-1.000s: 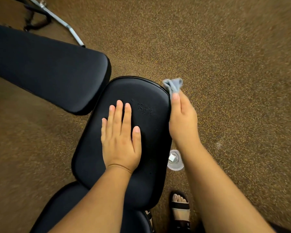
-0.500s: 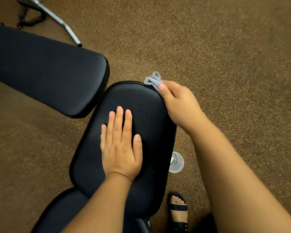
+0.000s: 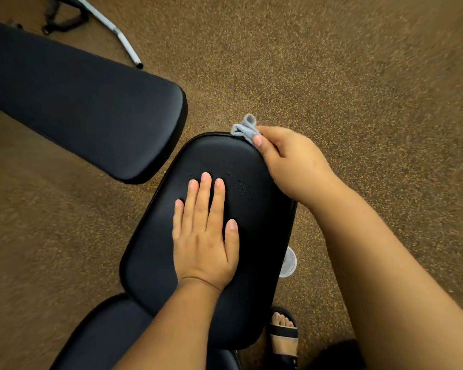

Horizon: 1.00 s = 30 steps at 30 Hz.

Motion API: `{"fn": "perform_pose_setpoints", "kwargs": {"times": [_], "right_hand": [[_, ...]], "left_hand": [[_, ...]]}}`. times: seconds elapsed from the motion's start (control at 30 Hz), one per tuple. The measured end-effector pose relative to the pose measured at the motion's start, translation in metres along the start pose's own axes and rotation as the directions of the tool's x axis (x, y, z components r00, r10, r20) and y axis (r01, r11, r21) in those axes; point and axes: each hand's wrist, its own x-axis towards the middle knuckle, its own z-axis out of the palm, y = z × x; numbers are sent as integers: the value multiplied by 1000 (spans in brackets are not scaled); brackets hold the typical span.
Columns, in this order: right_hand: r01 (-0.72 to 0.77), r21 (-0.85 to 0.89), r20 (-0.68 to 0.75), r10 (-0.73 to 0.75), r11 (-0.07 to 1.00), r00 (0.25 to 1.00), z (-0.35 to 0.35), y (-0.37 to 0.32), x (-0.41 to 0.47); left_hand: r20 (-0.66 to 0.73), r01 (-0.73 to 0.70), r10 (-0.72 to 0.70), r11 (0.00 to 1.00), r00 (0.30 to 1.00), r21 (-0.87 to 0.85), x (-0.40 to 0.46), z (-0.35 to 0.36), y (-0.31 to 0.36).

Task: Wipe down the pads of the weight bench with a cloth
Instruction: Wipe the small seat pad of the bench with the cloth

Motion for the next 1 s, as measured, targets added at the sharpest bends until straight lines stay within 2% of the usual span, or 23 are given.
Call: {"fn": "perform_pose_setpoints", "kwargs": {"times": [0.07,0.13,0.3,0.4,0.57,0.7,0.77,0.87,1.0], "right_hand": [[47,-59,79,-43,997,996,2,-10,18],[61,-47,91,-56,997,994,3,-11,20],[34,94,-75,-27,995,997,0,19,-28],[39,57,-106,-33,998,994,1,19,-34],[123,-230,36,-118,966,992,7,-18,19],[178,-192,143,-152,965,978,7,-28,32],[188,-136,84,-177,973,981,1,-15,17],[153,-51,-83,-157,987,984,0,8,-19],[131,-123,-180,-152,984,972,11,10,-24]], "left_hand": [[2,-2,2,1000,1000,4,0,0,0],[7,-4,4,1000,1000,6,0,0,0],[4,-10,10,1000,1000,4,-1,-1,-1],[-8,-16,16,1000,1000,-1,0,-2,-1],[-9,-14,14,1000,1000,-8,-1,-1,-1],[-6,-15,15,1000,1000,-14,-1,-2,-1],[-6,-13,13,1000,1000,-17,-2,-2,-1],[-6,-14,13,1000,1000,-16,-2,-2,-1],[-1,-13,13,1000,1000,-20,-1,-2,-2]]}}
